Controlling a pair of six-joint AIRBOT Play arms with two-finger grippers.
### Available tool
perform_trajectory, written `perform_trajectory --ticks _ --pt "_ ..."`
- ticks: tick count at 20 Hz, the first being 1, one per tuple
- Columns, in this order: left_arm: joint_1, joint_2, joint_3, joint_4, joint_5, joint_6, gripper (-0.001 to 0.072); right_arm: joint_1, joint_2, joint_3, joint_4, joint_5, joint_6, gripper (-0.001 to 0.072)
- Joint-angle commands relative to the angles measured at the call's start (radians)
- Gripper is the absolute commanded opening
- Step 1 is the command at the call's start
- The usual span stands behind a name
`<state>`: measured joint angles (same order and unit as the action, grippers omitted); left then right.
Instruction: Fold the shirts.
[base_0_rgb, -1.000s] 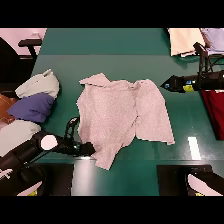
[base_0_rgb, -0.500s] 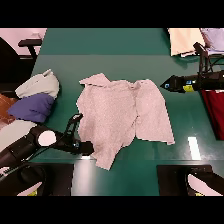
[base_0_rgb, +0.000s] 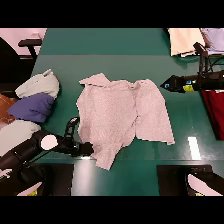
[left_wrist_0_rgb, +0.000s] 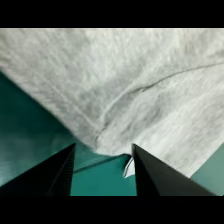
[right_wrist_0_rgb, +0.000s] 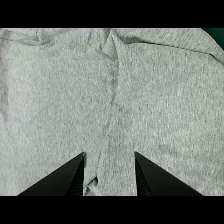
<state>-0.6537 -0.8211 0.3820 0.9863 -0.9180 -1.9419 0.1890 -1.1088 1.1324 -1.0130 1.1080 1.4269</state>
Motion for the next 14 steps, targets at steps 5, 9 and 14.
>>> perform_trajectory --ticks 5,9,14 --pt "-0.001 -0.006 -0.026 -0.089 0.136 0.038 0.042 0.001 0.0 0.0 0.001 -0.002 0.0 0.0359" --pt "0.006 -0.005 -0.022 -0.09 0.248 0.024 0.0021 -0.013 0.0 0.0 0.0 0.053 0.0 0.036" --pt "0.19 0.004 0.079 0.062 0.114 0.05 0.0021 -0.151 0.046 -0.084 -0.093 0.236 0.0 0.0359"
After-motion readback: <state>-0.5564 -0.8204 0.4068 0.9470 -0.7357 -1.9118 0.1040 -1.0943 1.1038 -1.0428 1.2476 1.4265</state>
